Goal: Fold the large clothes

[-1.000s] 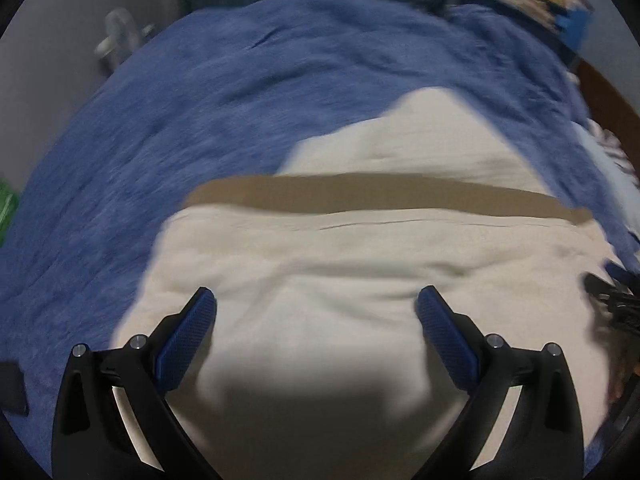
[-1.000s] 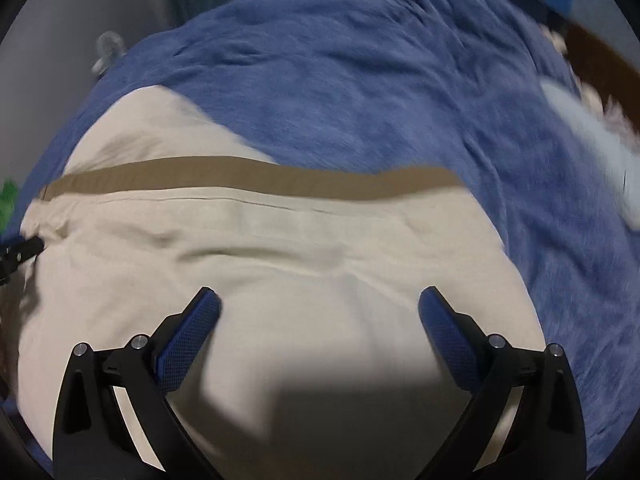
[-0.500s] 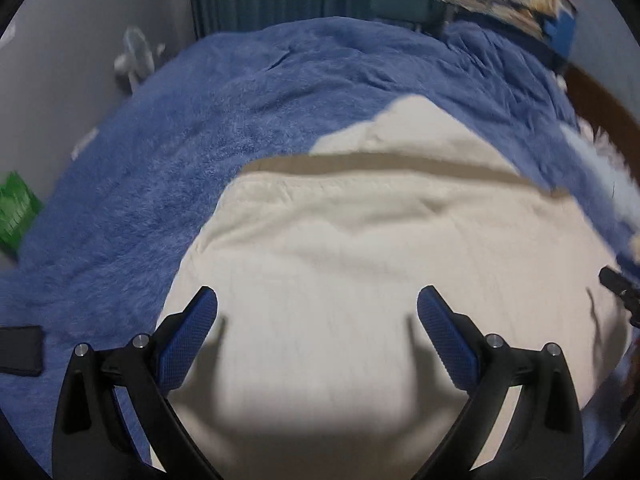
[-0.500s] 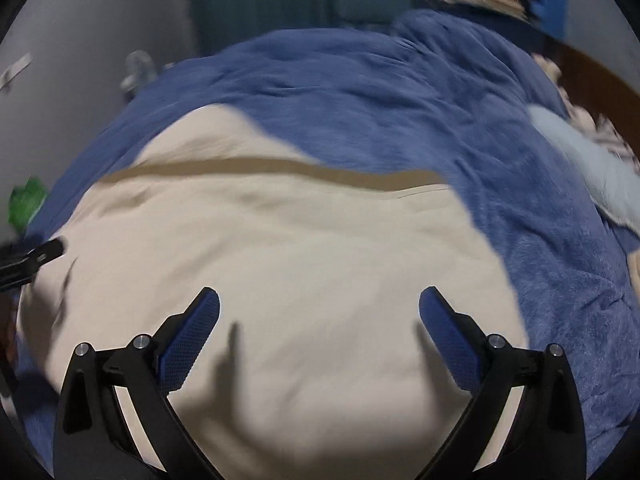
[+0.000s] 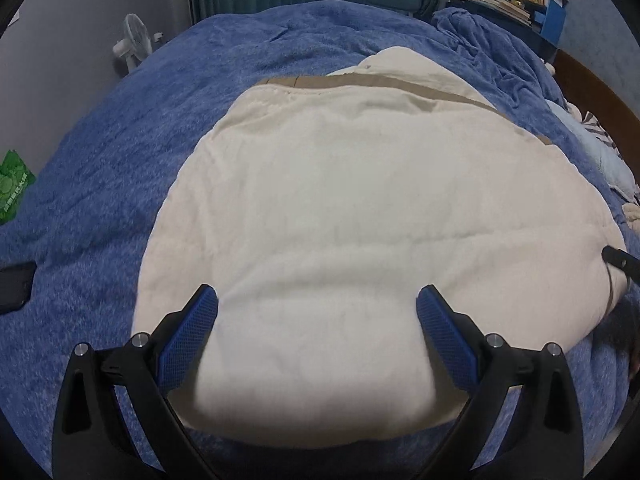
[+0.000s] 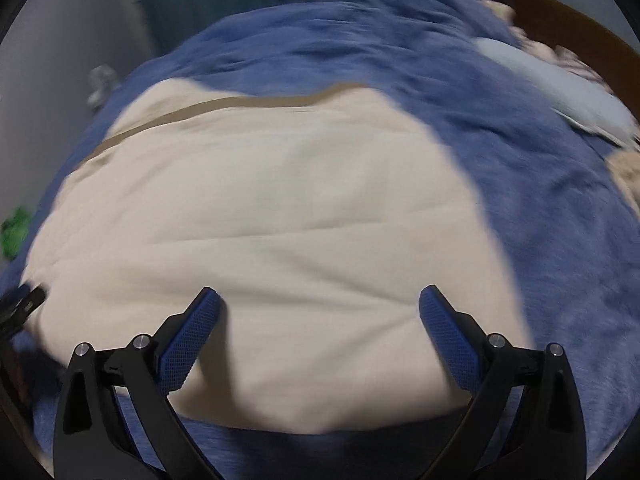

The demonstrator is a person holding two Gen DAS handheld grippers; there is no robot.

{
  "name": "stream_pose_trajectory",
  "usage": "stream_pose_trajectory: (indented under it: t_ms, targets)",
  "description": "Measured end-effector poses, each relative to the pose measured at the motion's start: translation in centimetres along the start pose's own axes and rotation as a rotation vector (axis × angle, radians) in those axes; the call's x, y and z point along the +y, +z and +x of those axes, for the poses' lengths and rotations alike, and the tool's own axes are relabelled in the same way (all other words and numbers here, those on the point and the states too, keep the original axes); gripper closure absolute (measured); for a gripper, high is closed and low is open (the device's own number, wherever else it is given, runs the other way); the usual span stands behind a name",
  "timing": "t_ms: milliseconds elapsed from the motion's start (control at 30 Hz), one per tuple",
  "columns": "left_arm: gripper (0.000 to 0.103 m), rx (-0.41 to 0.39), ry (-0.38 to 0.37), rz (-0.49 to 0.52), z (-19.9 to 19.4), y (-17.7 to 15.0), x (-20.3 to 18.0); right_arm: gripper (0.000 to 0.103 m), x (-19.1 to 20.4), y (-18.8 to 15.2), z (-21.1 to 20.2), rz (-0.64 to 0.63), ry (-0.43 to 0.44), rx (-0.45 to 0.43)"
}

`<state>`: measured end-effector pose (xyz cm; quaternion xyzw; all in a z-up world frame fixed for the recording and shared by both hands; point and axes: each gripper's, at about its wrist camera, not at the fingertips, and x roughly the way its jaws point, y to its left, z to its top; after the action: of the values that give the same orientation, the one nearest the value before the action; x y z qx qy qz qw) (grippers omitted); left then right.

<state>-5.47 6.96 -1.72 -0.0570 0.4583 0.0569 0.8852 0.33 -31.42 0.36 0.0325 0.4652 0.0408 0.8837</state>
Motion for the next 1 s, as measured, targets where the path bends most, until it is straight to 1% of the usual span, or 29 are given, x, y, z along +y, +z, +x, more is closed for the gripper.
stream_pose_trajectory:
  t_ms: [67, 133, 167, 200, 267, 333, 400, 433, 500, 567, 633, 767, 867, 933, 1000]
  targets:
    - [0.007, 0.004, -0.008, -0.020, 0.0, -0.6, 0.8, 0.007, -2.4, -0.5, 0.4, 0.056, -0.082, 0.006]
    - [0.007, -0.022, -0.023, -0.049, -0.4, -0.9, 1.6, 0.007, -4.8, -1.1, 0.6, 0.168, -0.025, 0.006]
    - [0.007, -0.040, -0.025, -0.056, -0.8, -1.2, 1.6, 0.007, -5.5, -1.4, 0.2, 0.200, -0.023, -0.017]
    - [0.007, -0.067, -0.035, -0.062, -1.3, -1.6, 1.9, 0.007, -5.6, -1.9, -0.4, 0.201, -0.031, -0.041]
    - [0.007, -0.103, -0.033, -0.055, -2.4, -2.8, 2.0, 0.007, -5.0, -2.9, -1.7, 0.181, -0.027, -0.088]
    - [0.007, -0.123, -0.028, -0.051, -3.4, -3.8, 1.6, 0.007, -3.9, -4.2, -2.9, 0.148, -0.003, -0.121]
    - [0.007, -0.131, -0.049, -0.064, -4.3, -4.8, 1.3, 0.007, -2.9, -5.5, -3.9, 0.133, 0.026, -0.146]
    - [0.007, -0.130, -0.059, -0.077, -4.8, -5.4, 1.2, 0.007, -2.3, -6.4, -4.4, 0.124, 0.058, -0.155]
    - [0.007, -0.121, -0.071, -0.095, -5.4, -6.5, 0.9, 0.007, -0.6, -8.2, -5.5, 0.073, 0.084, -0.169]
    - [0.007, -0.126, -0.068, -0.091, -6.2, -7.6, 0.6, 0.007, 1.1, -10.0, -6.8, 0.012, 0.086, -0.191]
    - [0.007, -0.146, -0.038, -0.069, -7.2, -8.8, 0.0, 0.007, 2.8, -11.5, -7.9, -0.046, 0.091, -0.217]
    - [0.007, -0.160, -0.014, 0.013, -8.4, -10.9, -2.1, 0.006, 5.4, -14.0, -9.7, -0.152, 0.065, -0.282]
    - [0.007, -0.197, -0.008, 0.041, -9.5, -12.1, -2.8, 0.006, 6.4, -15.1, -10.3, -0.181, 0.064, -0.301]
    - [0.007, -0.224, -0.002, 0.057, -10.1, -12.7, -3.3, 0.007, 6.5, -15.4, -10.2, -0.176, 0.046, -0.303]
    - [0.007, -0.232, -0.002, 0.065, -10.4, -13.0, -3.5, 0.007, 6.5, -15.5, -10.3, -0.167, 0.042, -0.313]
